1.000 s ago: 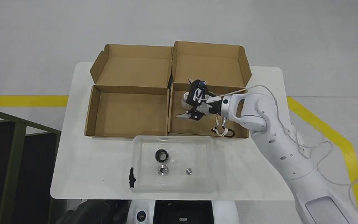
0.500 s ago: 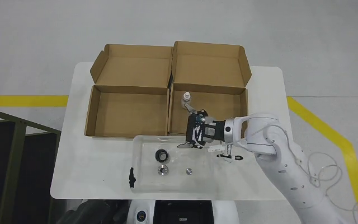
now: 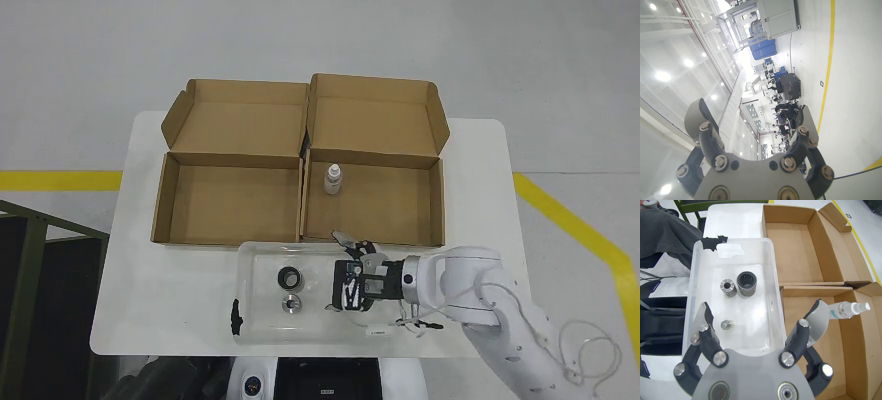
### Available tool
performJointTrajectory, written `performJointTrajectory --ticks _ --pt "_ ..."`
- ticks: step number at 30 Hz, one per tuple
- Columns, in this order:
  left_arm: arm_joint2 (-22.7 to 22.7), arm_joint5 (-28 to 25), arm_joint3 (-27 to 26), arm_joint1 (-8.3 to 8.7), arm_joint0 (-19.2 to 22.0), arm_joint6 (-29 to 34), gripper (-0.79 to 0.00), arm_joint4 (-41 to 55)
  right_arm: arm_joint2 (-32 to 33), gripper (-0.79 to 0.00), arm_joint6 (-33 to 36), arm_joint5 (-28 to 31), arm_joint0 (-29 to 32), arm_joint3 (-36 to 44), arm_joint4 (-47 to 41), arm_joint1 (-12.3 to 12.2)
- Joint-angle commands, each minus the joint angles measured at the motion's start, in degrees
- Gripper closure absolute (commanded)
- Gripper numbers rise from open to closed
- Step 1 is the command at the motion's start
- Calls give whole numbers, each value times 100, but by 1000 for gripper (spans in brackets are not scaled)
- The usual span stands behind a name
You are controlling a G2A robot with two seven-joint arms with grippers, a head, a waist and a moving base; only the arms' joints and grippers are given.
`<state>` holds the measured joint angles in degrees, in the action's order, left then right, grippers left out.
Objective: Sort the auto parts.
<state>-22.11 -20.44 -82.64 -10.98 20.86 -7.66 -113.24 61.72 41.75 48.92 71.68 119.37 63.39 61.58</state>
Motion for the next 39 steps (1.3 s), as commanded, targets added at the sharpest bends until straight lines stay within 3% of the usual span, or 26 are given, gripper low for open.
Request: performJointTrajectory --ticks 1,13,23,39 --pt "0 0 0 0 0 0 -785 0 -26 -785 -2 -2 88 29 161 -17" --pt "0 0 0 0 0 0 -785 0 -559 -785 3 -215 262 34 1073 -27" --pt "0 0 0 0 0 0 -785 0 -616 -785 95 -315 411 3 1471 -77" --pt "0 0 0 0 0 0 -785 0 -868 -785 294 -346 273 -296 1494 -74"
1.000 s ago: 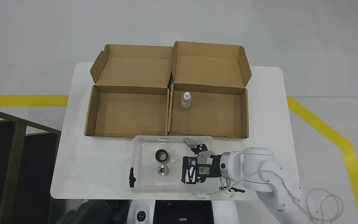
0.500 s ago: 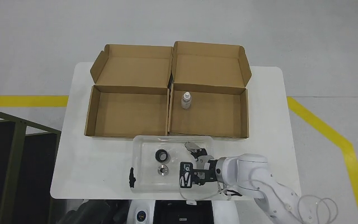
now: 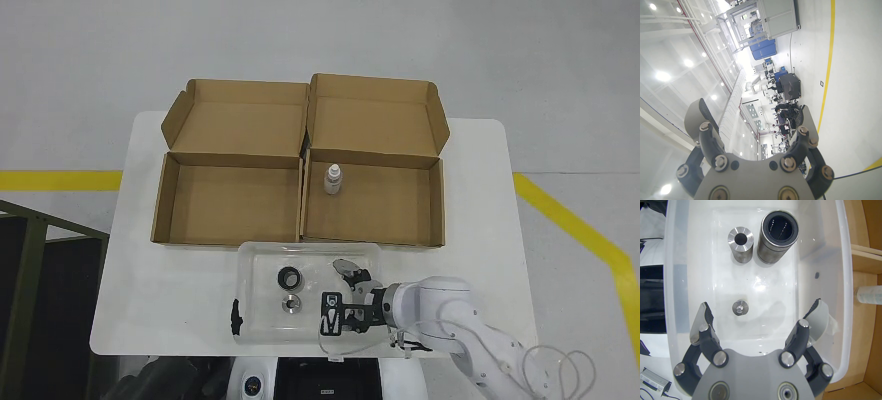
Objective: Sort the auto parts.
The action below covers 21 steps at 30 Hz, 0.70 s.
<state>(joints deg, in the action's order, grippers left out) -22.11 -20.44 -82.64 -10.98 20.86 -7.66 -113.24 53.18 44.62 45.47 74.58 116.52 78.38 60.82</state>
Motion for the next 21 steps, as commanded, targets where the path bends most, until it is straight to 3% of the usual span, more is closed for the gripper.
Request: performJointTrajectory --ticks 1,8,18,21 --pt "0 0 0 0 0 0 -785 0 -27 -785 18 -1 -35 -25 -10 3" --pt "0 0 0 0 0 0 -785 0 -110 -785 58 -5 -107 -93 -85 7" --pt "0 0 0 0 0 0 -785 0 -178 -563 -174 -152 -2 -103 89 -11" --pt "0 0 0 0 0 0 -785 0 -178 -557 -230 -155 34 -106 142 -23"
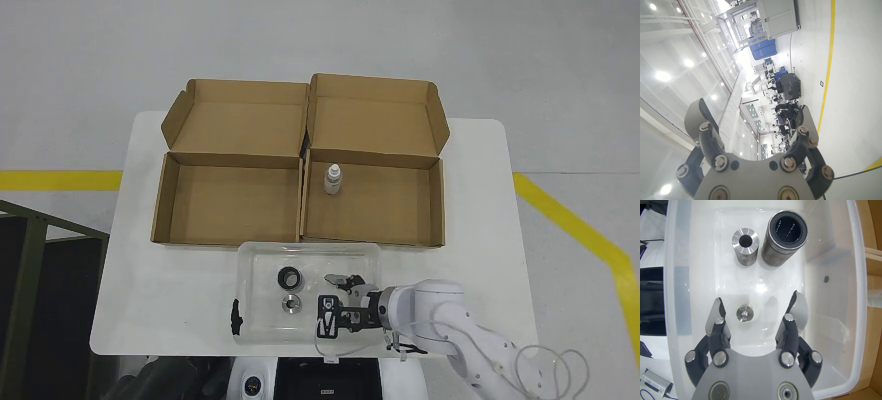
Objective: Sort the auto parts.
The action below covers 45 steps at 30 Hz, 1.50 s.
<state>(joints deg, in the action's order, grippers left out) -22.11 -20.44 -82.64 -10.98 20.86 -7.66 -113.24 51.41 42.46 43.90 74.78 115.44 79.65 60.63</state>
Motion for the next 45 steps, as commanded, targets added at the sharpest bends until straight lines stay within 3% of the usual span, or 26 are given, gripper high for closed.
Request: performJointTrajectory --ticks 1,25,28,31,36,45 --pt "0 0 0 0 0 0 -785 0 -1 -545 -18 -3 34 2 32 -8" --pt "0 0 0 0 0 0 -785 0 172 -366 -179 67 199 -154 58 -111" --pt "0 0 0 0 0 0 -785 0 155 -323 -196 82 197 -159 82 -117" --pt "0 0 0 0 0 0 -785 0 138 -228 -229 104 191 -162 102 -121" --pt "0 0 0 0 0 0 -785 0 124 0 -276 122 178 -182 94 -127" --pt "0 0 0 0 0 0 -785 0 198 0 -475 165 163 -170 -100 -147"
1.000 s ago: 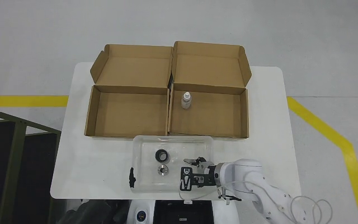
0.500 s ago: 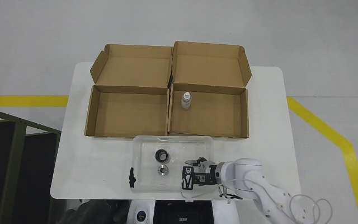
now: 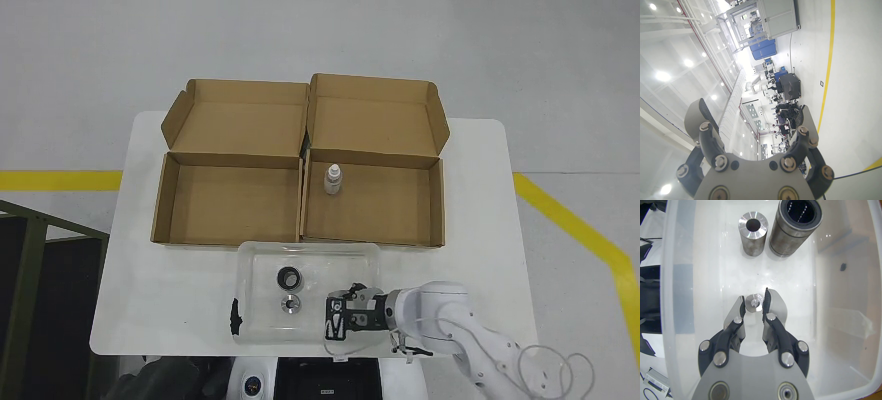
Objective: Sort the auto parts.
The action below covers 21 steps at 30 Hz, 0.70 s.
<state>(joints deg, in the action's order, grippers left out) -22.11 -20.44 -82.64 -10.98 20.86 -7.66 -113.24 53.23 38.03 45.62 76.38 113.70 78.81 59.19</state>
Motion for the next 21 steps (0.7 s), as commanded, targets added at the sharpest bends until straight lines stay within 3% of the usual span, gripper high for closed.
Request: performJointTrajectory --ticks 1,21 --pt "0 0 0 0 0 0 -785 0 30 0 -66 -19 12 8 -32 -6" --pt "0 0 0 0 0 0 -785 0 552 0 -716 20 16 792 -298 -103"
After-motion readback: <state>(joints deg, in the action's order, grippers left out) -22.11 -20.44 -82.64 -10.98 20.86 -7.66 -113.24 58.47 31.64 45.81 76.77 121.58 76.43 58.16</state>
